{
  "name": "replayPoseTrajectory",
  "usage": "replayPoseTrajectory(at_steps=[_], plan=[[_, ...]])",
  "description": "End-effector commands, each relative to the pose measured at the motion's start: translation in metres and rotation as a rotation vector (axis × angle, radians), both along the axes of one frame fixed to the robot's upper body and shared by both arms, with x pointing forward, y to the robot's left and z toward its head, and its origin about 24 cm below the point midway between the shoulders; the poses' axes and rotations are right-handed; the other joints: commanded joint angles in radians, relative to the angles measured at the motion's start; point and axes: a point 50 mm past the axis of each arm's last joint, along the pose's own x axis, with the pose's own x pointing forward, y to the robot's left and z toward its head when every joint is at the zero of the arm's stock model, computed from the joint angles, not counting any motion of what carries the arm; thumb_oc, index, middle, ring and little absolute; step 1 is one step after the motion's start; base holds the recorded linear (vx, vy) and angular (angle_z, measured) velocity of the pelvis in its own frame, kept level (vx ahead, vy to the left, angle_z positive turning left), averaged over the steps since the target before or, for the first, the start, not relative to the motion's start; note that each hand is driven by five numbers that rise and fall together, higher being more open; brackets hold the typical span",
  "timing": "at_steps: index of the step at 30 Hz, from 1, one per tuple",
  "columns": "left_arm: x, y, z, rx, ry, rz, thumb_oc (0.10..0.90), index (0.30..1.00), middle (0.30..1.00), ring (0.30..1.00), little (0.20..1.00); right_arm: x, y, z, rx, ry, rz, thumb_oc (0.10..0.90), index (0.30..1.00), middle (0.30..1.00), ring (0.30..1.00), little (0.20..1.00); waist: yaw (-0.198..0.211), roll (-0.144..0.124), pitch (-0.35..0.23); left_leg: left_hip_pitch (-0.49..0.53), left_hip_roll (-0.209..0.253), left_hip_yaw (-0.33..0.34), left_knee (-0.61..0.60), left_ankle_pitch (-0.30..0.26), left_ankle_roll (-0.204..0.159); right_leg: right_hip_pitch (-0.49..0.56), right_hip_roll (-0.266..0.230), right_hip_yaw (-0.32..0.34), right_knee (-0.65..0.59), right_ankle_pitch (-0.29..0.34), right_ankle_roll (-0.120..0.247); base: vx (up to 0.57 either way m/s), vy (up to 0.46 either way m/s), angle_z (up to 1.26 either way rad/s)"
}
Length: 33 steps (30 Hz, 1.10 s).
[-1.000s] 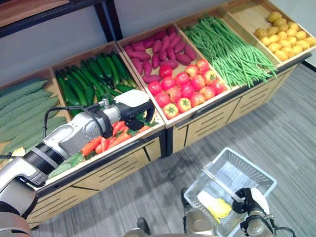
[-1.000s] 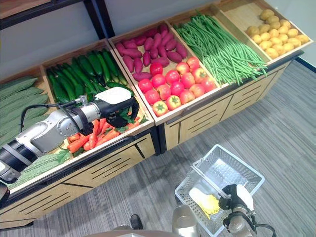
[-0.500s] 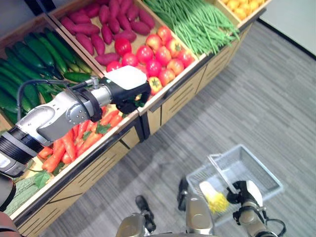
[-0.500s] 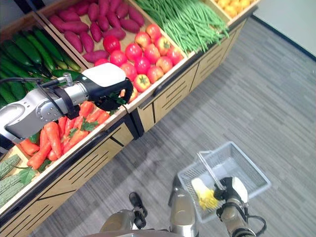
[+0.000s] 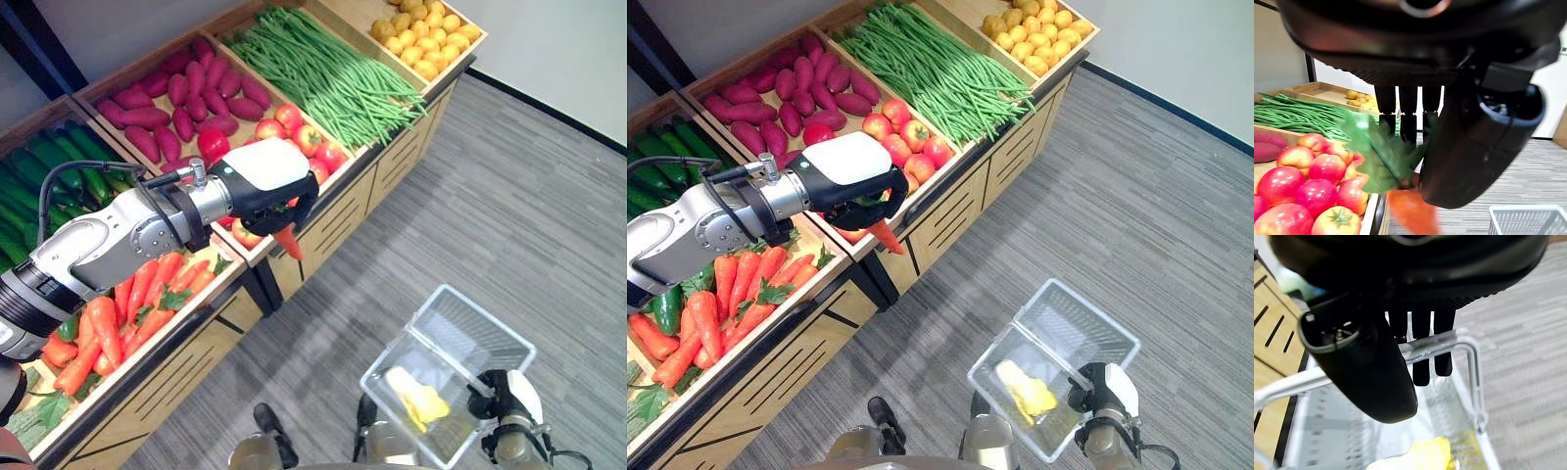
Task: Get the vegetables into the basket
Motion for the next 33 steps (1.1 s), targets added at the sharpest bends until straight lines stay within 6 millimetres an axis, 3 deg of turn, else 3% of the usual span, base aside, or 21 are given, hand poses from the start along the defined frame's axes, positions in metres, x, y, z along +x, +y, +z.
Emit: replayPoseTrajectory(at_steps=[1,11,17,18,19,20,28,33], plan=[[0.0,0.007,0.043,-0.105,-0.167,0.014,0.4,0.3,0.3,0.3,0.3,-0.001,-0.027,0.019,-0.094,-0.084,-0.021,0.4,0.3,0.3,0.3,0.3,-0.003,0.012,-0.066,-0.001,0.06,-0.02,0.101,-0.098,-0.077,0.065,-0.047,-0.029,0.013,-0.1,0.096,0.0,0.0,0.0],[0.002,0.027,0.042,-0.083,-0.162,0.097,0.4,0.3,0.3,0.3,0.3,-0.01,-0.025,0.014,-0.094,-0.063,-0.025,0.4,0.3,0.3,0.3,0.3,0.003,0.011,-0.075,0.006,0.06,-0.018,0.09,-0.089,-0.083,0.082,-0.043,-0.032,-0.016,-0.085,0.098,0.0,-0.003,0.0],[0.002,0.06,0.034,-0.094,-0.16,0.221,0.4,0.3,0.3,0.3,0.3,-0.01,-0.021,0.011,-0.084,-0.055,-0.015,0.4,0.3,0.3,0.3,0.3,0.014,0.012,-0.077,0.014,0.043,-0.018,0.057,-0.081,-0.078,0.079,-0.051,-0.037,-0.018,-0.068,0.108,-0.01,0.043,0.02],[0.002,0.064,0.033,-0.104,-0.167,0.237,0.657,0.66,0.66,0.66,0.66,-0.009,-0.02,0.011,-0.082,-0.058,-0.012,0.4,0.3,0.3,0.3,0.3,0.015,0.012,-0.077,0.016,0.04,-0.019,0.052,-0.081,-0.077,0.078,-0.052,-0.037,-0.018,-0.066,0.109,-0.01,0.032,0.04],[0.002,0.064,0.033,-0.104,-0.167,0.237,0.657,0.66,0.66,0.66,0.66,-0.009,-0.02,0.011,-0.082,-0.058,-0.012,0.4,0.3,0.3,0.3,0.3,0.015,0.012,-0.077,0.016,0.04,-0.019,0.052,-0.081,-0.077,0.078,-0.052,-0.037,-0.018,-0.066,0.109,-0.02,0.039,0.05],[0.001,0.072,0.03,-0.135,-0.189,0.269,0.9,1.0,1.0,1.0,1.0,-0.008,-0.017,0.01,-0.074,-0.06,-0.014,0.4,0.3,0.3,0.3,0.3,0.024,0.008,-0.078,0.018,0.035,-0.023,0.043,-0.081,-0.074,0.076,-0.054,-0.037,-0.018,-0.064,0.111,-0.02,0.034,0.05],[-0.018,0.11,0.014,-0.215,-0.294,0.446,0.9,1.0,1.0,1.0,1.0,-0.009,-0.013,0.006,-0.063,-0.043,-0.025,0.4,0.3,0.3,0.3,0.3,0.056,0.008,-0.081,0.038,0.01,-0.044,-0.031,-0.061,-0.066,0.073,-0.056,-0.045,-0.019,-0.057,0.114,-0.01,0.025,0.05],[-0.034,0.133,-0.009,-0.268,-0.291,0.58,0.9,1.0,1.0,1.0,1.0,-0.008,-0.012,0.005,-0.056,-0.027,-0.014,0.4,0.3,0.3,0.3,0.3,0.074,0.008,-0.082,0.045,-0.002,-0.067,-0.061,-0.052,-0.061,0.083,-0.054,-0.059,-0.019,-0.063,0.108,0.0,0.016,0.11]])
